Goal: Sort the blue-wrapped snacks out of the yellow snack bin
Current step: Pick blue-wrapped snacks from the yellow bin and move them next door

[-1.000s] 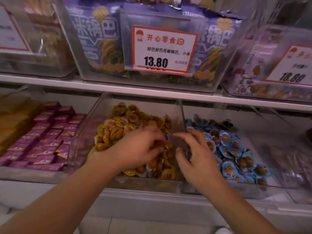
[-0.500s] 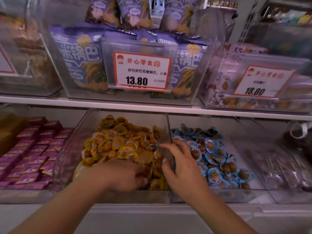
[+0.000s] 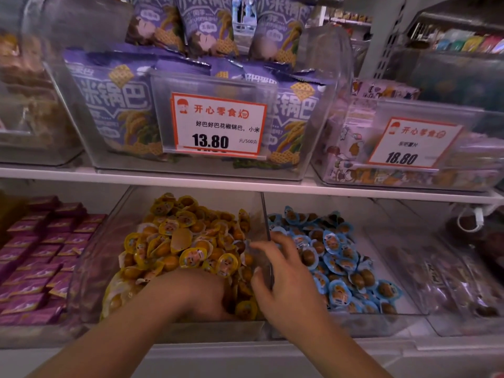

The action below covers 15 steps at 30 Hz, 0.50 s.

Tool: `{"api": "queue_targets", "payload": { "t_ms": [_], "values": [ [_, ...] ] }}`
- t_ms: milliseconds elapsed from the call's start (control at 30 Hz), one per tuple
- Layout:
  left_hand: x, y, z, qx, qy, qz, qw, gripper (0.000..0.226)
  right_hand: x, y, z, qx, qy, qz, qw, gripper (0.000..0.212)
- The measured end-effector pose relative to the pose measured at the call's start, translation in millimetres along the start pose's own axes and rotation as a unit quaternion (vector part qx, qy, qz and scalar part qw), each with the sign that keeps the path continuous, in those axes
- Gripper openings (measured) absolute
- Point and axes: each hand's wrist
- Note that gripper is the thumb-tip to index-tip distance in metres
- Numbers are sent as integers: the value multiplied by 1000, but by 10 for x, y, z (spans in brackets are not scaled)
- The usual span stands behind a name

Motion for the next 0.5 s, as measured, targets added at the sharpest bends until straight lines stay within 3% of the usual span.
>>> {"api": "queue_targets", "payload": {
  "t_ms": [133, 300, 367, 500],
  "values": [
    [59, -25, 29, 71, 65, -61, 993, 27, -4, -8, -13, 0, -4, 5, 1000, 40],
    [100, 52, 241, 114, 255, -136, 951, 27, -44, -18, -21, 3, -23, 16, 1000, 39],
    [78, 143, 363, 104, 345, -207, 910, 25, -64, -19, -20, 2, -38, 18, 999, 39],
    [84, 310, 456, 88, 578, -288, 759, 33, -70, -15, 22, 13, -44, 6, 999, 42]
  ]
}}
Point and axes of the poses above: each hand's wrist, its own y-axis away from the middle knuckle, its own x-axis out of the palm, z = x × y, and after that the axes turned 2 degrees about -y, right-handed
